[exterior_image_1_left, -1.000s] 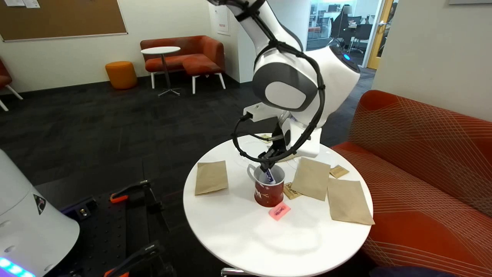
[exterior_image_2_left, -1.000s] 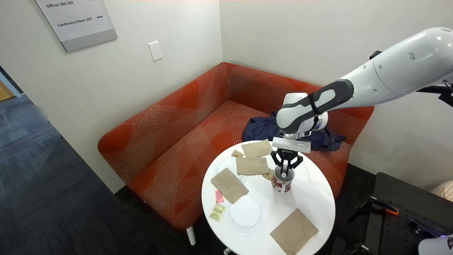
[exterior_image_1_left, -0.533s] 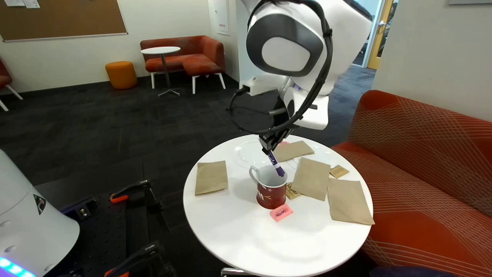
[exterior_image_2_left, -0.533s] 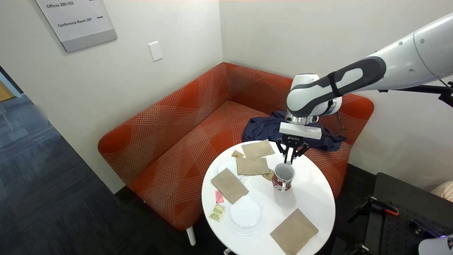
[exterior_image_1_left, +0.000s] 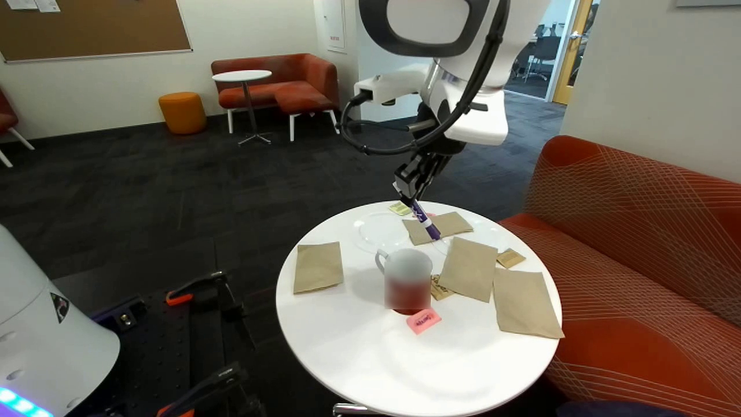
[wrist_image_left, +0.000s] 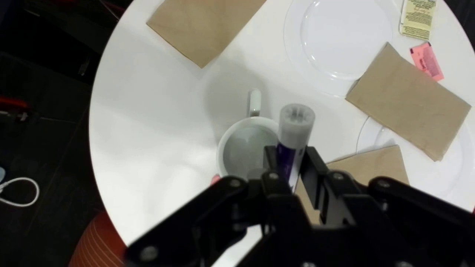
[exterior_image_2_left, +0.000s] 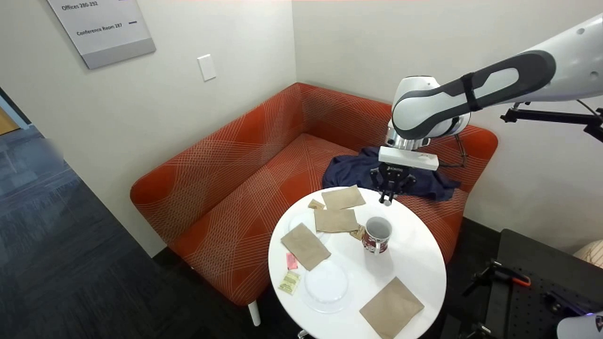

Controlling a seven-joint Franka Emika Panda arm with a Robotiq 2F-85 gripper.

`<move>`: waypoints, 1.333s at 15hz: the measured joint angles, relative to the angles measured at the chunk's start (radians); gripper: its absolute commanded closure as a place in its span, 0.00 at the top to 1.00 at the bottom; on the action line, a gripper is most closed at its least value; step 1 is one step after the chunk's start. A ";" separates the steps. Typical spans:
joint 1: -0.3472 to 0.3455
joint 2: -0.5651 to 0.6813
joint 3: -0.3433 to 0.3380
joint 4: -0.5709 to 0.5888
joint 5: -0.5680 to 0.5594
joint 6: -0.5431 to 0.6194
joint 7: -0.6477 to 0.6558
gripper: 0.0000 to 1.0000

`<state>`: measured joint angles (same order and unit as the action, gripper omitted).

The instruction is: Take the marker out of the cup and put it on the table

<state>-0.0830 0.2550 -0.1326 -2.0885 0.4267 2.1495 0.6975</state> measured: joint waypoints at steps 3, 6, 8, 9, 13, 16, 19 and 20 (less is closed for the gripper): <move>-0.001 -0.001 -0.008 0.004 -0.001 0.007 0.039 0.05; -0.001 0.012 -0.028 0.006 -0.015 0.076 0.139 0.05; -0.001 0.032 -0.042 0.011 -0.033 0.134 0.221 0.05; -0.001 0.044 -0.048 0.016 -0.045 0.156 0.262 0.05; 0.000 0.110 -0.061 0.059 -0.082 0.205 0.414 0.05; -0.001 0.168 -0.068 0.109 -0.093 0.209 0.507 0.05; -0.001 0.234 -0.071 0.162 -0.094 0.209 0.575 0.05; -0.001 0.256 -0.072 0.177 -0.096 0.209 0.597 0.05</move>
<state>-0.0839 0.5114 -0.2043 -1.9111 0.3310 2.3585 1.2949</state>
